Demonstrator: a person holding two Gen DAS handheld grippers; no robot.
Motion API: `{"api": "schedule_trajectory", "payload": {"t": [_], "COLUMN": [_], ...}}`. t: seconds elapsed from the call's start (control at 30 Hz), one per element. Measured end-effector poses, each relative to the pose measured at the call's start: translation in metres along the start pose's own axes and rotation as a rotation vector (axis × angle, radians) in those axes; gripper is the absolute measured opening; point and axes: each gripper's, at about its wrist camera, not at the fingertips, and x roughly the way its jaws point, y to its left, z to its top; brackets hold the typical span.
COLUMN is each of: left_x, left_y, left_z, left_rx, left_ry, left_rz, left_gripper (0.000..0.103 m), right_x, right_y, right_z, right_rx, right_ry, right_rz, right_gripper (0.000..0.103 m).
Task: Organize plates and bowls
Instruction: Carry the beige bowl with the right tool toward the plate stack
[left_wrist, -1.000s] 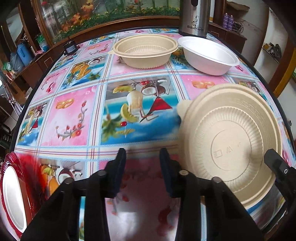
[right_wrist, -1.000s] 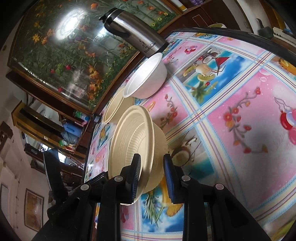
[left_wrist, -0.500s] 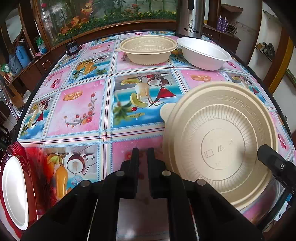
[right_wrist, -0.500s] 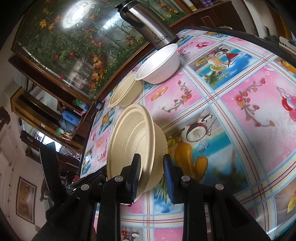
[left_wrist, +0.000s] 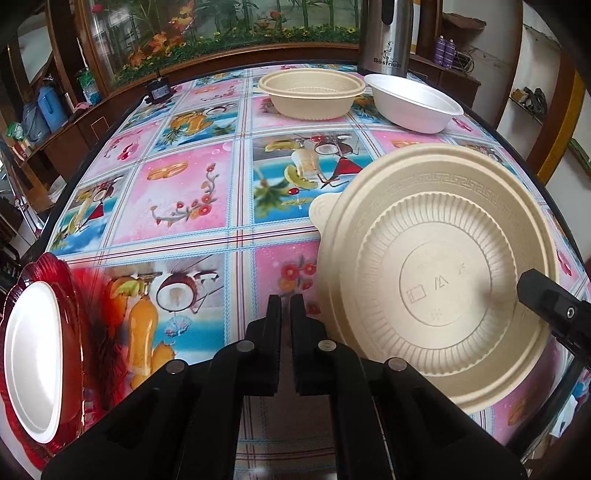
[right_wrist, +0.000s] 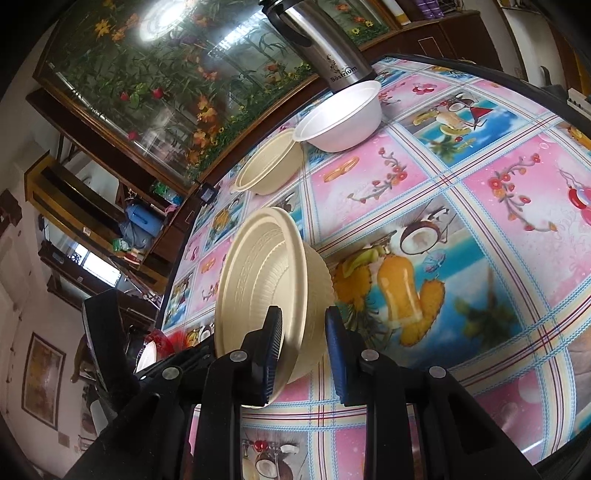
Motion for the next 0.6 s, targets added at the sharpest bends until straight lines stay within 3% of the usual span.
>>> {"api": "schedule_trajectory", "payload": {"t": [0.6], "left_x": [-0.037], "left_y": [0.035], "left_z": [-0.005], "left_rx": [-0.049], "left_ry": [-0.096], "left_rz": [0.013], "left_gripper": [0.003], "right_x": [0.002], "right_y": [0.035], "right_z": [-0.012], "right_rx": [-0.065], "right_ry": [0.009], "right_rz": [0.031], "right_gripper": [0.025]}}
